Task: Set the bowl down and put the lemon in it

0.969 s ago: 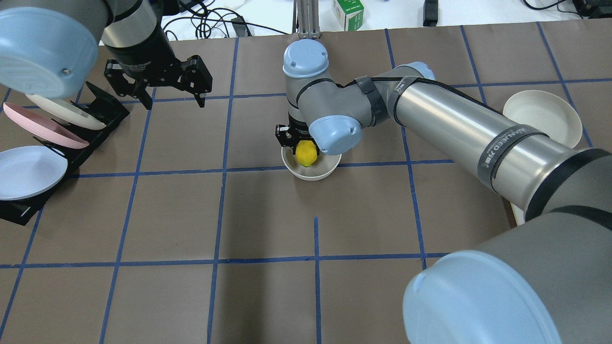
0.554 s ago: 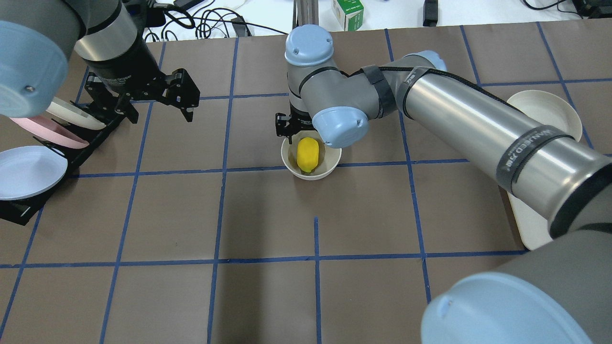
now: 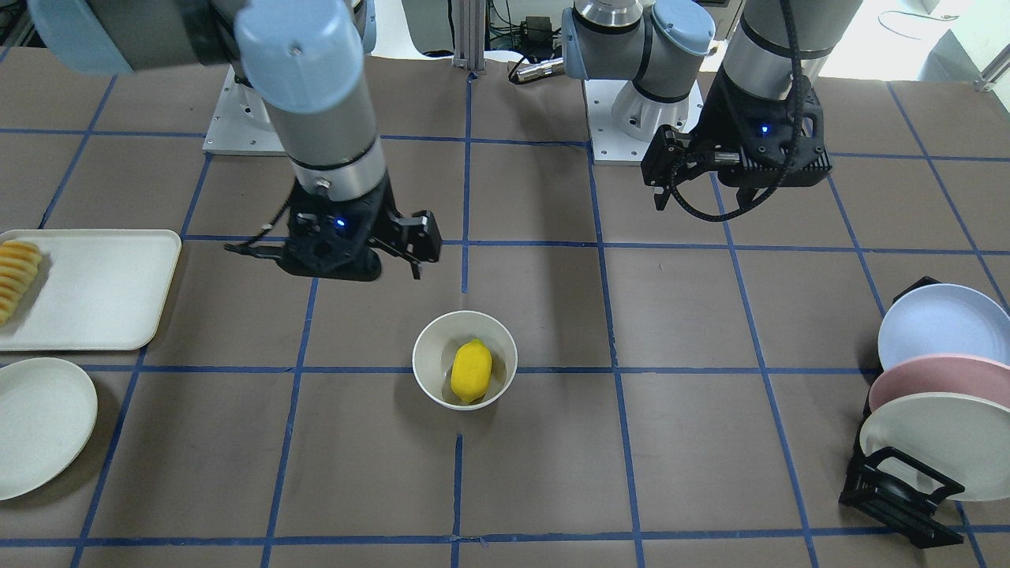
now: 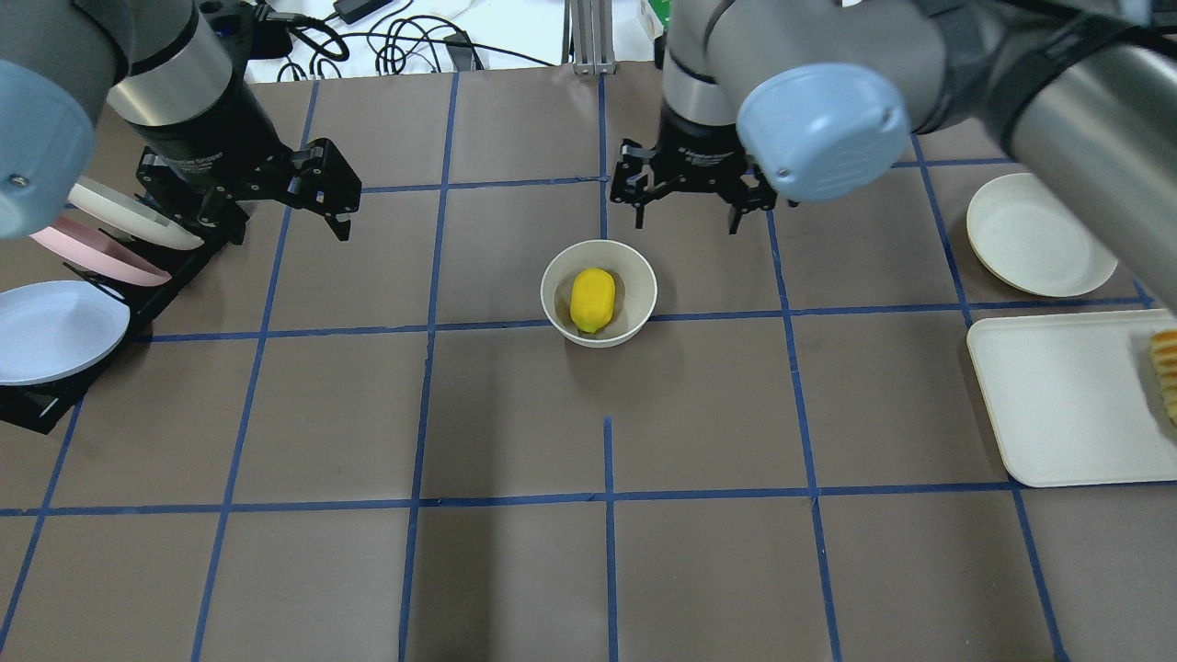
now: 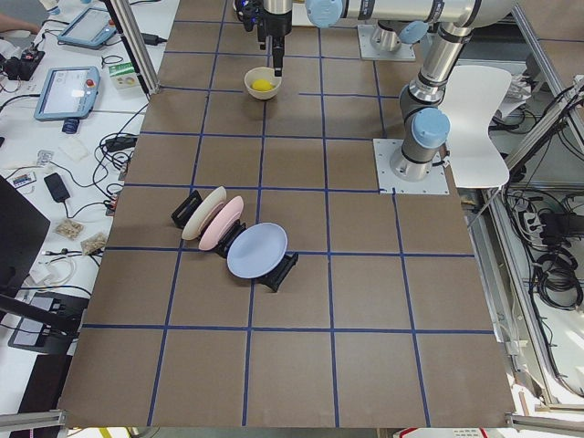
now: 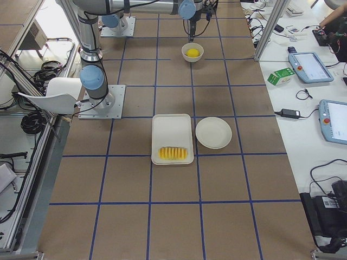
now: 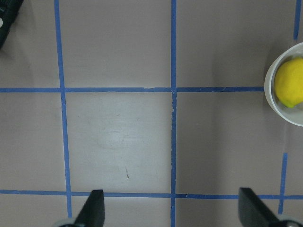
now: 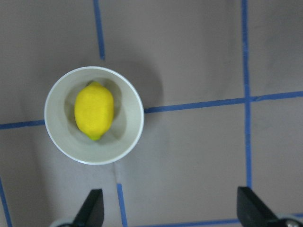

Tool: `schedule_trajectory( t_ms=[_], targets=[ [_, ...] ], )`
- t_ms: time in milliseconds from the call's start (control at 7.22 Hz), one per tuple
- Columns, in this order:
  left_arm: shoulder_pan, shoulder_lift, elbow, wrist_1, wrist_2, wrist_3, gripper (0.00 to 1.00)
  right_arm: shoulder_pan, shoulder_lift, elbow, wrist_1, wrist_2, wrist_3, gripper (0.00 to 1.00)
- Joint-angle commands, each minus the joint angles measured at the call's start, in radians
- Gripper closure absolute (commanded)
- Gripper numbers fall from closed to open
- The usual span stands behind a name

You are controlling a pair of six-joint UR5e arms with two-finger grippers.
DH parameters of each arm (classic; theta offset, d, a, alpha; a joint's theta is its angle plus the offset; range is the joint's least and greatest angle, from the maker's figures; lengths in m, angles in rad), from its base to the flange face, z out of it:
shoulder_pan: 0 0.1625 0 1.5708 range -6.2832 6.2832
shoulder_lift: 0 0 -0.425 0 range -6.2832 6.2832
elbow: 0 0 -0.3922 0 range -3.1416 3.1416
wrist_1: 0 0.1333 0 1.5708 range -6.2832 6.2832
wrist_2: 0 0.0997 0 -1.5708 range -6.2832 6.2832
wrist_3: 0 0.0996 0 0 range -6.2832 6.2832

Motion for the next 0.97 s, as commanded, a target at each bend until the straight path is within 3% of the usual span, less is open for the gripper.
schedule_trajectory(
  t_ms=[0, 831],
  targets=[
    [0.006, 0.022, -0.007, -0.001, 0.008, 0.002, 0.0, -0.155, -0.135, 0.007, 0.14, -0.001, -0.163, 0.0],
    [0.008, 0.025, -0.024, 0.002, 0.008, 0.002, 0.0, -0.179, -0.158, 0.024, 0.144, 0.0, -0.21, 0.0]
  ],
)
